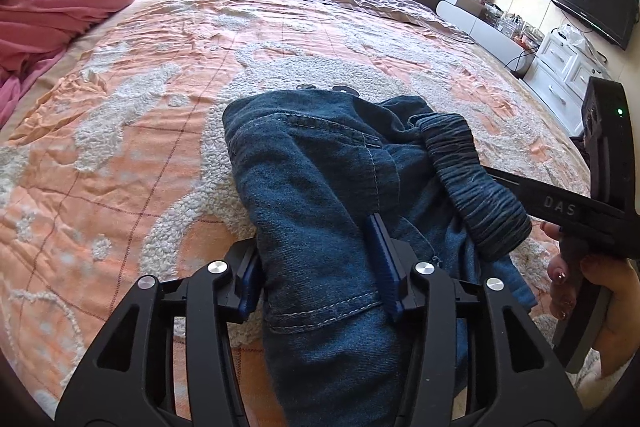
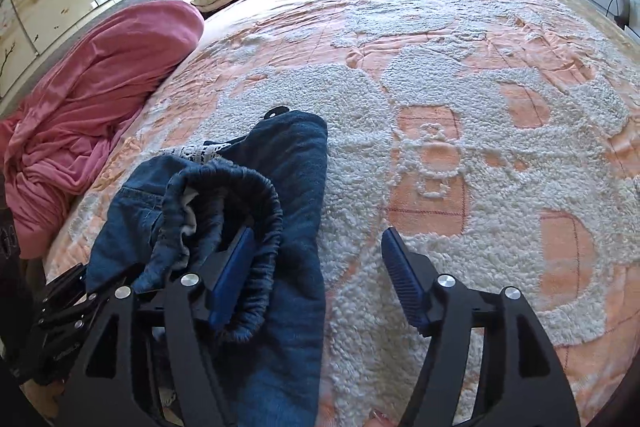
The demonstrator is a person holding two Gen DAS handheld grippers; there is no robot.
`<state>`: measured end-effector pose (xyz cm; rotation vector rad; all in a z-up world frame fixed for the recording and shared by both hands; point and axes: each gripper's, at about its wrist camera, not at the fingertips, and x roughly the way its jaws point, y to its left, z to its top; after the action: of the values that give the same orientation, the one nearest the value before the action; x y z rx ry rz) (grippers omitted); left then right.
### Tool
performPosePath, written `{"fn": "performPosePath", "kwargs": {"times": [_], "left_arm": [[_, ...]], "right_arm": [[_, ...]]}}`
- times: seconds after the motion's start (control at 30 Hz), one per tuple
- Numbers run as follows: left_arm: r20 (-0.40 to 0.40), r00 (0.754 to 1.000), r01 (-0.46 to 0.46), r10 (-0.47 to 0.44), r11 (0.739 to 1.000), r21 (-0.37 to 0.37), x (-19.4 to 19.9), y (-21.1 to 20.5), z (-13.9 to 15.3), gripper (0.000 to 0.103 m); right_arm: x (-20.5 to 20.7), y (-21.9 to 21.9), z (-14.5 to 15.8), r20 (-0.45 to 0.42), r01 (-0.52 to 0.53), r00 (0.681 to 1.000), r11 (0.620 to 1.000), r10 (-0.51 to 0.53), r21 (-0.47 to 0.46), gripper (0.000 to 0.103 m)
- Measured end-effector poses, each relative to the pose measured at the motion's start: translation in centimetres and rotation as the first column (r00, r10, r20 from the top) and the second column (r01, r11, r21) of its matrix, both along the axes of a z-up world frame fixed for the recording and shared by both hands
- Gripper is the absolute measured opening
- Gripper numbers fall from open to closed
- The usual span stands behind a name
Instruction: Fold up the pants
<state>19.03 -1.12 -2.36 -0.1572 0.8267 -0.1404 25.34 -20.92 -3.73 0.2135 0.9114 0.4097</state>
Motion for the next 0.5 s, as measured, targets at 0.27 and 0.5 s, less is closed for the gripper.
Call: {"fn": "performPosePath", "kwargs": {"times": [0.27, 0.5], "left_arm": [[0.005, 1.0, 0.005, -0.005, 1.0, 0.005, -0.6, -0.2, 0.3, 0.052], [0.018, 1.0, 0.004, -0.004, 1.0, 0.003, -1.6, -0.2, 0.9, 0.063]], "right_arm": [[-2.4, -0.2, 1.1, 0.063, -0.002, 0.998, 0.998, 0.006, -0.058, 0.082], [-3.9, -0.1, 1.9, 0.106, 0.012, 0.994, 0.994, -0.001, -0.108, 0.092]]}}
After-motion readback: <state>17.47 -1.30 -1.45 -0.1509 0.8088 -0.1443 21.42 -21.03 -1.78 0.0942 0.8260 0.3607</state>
